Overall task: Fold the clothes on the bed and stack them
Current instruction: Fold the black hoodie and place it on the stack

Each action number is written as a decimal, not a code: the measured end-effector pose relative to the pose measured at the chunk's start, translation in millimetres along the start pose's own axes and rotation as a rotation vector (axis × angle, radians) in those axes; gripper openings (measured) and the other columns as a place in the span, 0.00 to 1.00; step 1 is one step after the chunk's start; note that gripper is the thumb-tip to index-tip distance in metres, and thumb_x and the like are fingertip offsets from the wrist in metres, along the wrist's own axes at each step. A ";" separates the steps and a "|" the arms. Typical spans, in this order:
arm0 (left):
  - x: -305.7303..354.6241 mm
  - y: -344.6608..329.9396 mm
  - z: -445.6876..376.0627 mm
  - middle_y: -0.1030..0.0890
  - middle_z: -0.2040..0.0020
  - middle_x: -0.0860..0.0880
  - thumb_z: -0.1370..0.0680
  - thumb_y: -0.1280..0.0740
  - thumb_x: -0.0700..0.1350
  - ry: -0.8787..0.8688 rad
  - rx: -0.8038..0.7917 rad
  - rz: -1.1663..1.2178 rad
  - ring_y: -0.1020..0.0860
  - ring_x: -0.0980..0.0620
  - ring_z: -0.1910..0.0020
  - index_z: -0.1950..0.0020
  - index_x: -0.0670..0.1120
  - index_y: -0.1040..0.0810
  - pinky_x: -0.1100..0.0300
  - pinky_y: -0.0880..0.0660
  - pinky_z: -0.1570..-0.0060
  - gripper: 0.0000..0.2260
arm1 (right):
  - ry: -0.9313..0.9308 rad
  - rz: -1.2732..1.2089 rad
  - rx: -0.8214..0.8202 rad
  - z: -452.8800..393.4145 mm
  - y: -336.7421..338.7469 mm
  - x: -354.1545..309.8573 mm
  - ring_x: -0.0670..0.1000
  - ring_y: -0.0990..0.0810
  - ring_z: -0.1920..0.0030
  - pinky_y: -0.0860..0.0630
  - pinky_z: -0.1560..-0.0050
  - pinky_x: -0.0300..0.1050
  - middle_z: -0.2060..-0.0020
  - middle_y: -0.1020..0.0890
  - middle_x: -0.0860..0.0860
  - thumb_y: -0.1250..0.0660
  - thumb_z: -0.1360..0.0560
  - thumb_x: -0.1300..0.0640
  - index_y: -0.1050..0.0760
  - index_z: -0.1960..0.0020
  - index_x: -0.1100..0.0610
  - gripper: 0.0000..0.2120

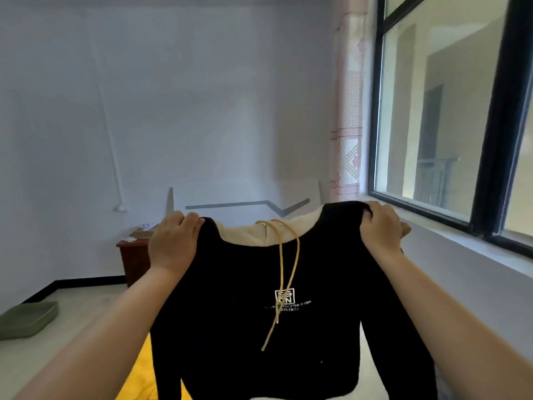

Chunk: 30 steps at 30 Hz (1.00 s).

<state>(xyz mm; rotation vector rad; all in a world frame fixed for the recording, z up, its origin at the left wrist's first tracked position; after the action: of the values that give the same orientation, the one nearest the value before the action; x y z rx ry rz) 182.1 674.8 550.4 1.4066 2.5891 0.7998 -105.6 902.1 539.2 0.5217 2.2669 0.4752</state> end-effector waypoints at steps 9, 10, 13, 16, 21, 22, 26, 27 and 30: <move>-27.2 26.3 32.8 0.25 0.57 0.38 0.20 0.42 0.46 0.019 -0.115 -0.027 0.26 0.39 0.57 0.50 0.39 0.23 0.54 0.36 0.64 0.13 | 0.071 0.219 -0.142 54.5 18.9 -10.4 0.56 0.30 0.56 0.47 0.56 0.46 0.59 0.28 0.56 0.45 0.24 0.62 0.27 0.54 0.61 0.08; -30.9 19.3 35.1 0.25 0.56 0.39 0.20 0.43 0.47 0.025 -0.139 -0.041 0.27 0.39 0.56 0.49 0.39 0.24 0.53 0.36 0.63 0.13 | 0.065 0.236 -0.169 57.9 12.2 -6.8 0.56 0.30 0.55 0.47 0.56 0.46 0.59 0.28 0.56 0.45 0.24 0.62 0.27 0.53 0.61 0.09; -39.6 -8.5 44.6 0.24 0.53 0.37 0.20 0.44 0.46 0.018 -0.178 -0.068 0.26 0.38 0.53 0.48 0.39 0.25 0.51 0.35 0.62 0.13 | 0.045 0.262 -0.222 65.3 -16.0 8.5 0.57 0.30 0.54 0.47 0.55 0.46 0.54 0.25 0.59 0.46 0.24 0.61 0.25 0.49 0.61 0.11; -50.9 -45.2 57.3 0.24 0.54 0.36 0.20 0.42 0.45 0.028 -0.217 -0.068 0.27 0.37 0.53 0.49 0.37 0.24 0.49 0.33 0.64 0.13 | 0.039 0.271 -0.248 67.2 -55.0 29.3 0.57 0.29 0.54 0.47 0.54 0.46 0.51 0.24 0.60 0.45 0.23 0.61 0.25 0.47 0.61 0.12; -73.3 -129.0 102.1 0.26 0.58 0.36 0.20 0.42 0.44 0.040 -0.369 -0.100 0.27 0.36 0.57 0.53 0.36 0.25 0.50 0.36 0.67 0.12 | 0.006 0.331 -0.450 85.7 -150.2 88.2 0.60 0.27 0.44 0.41 0.49 0.49 0.45 0.24 0.61 0.44 0.23 0.59 0.25 0.43 0.60 0.13; -79.4 -150.7 114.5 0.26 0.56 0.35 0.20 0.42 0.44 0.063 -0.430 -0.107 0.27 0.36 0.56 0.52 0.36 0.24 0.49 0.34 0.65 0.13 | -0.012 0.336 -0.508 93.3 -170.9 102.1 0.60 0.27 0.43 0.40 0.46 0.49 0.44 0.25 0.61 0.44 0.22 0.58 0.26 0.42 0.60 0.13; -102.6 -229.0 168.1 0.26 0.53 0.34 0.20 0.44 0.45 0.213 -0.669 -0.140 0.27 0.35 0.54 0.49 0.35 0.26 0.47 0.33 0.63 0.14 | -0.076 0.312 -0.724 130.3 -244.5 156.0 0.61 0.27 0.43 0.38 0.43 0.51 0.45 0.24 0.61 0.43 0.22 0.58 0.25 0.43 0.61 0.12; -105.3 -247.5 184.0 0.26 0.54 0.35 0.19 0.44 0.45 0.230 -0.749 -0.139 0.27 0.36 0.54 0.51 0.35 0.27 0.47 0.33 0.63 0.14 | -0.085 0.320 -0.785 140.8 -260.7 169.8 0.61 0.26 0.44 0.38 0.44 0.50 0.46 0.23 0.61 0.43 0.22 0.58 0.25 0.44 0.61 0.12; -104.7 -301.9 248.2 0.26 0.58 0.40 0.19 0.46 0.46 0.212 -1.154 -0.173 0.26 0.39 0.55 0.61 0.40 0.33 0.49 0.32 0.63 0.14 | -0.131 0.511 -1.100 187.1 -304.5 221.1 0.58 0.25 0.43 0.38 0.42 0.49 0.44 0.22 0.59 0.44 0.23 0.59 0.25 0.43 0.58 0.13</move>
<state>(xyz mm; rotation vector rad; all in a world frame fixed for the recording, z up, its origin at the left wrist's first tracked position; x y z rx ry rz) 91.9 558.0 173.6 0.7239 1.6619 1.9876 -175.8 787.3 141.1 0.4944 1.3978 1.7192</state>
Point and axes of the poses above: each hand's wrist, its own z-axis away from the middle knuckle, its own y-axis out of the back of the hand, x = y × z, the point moved 7 cm from there along -z, towards the middle knuckle
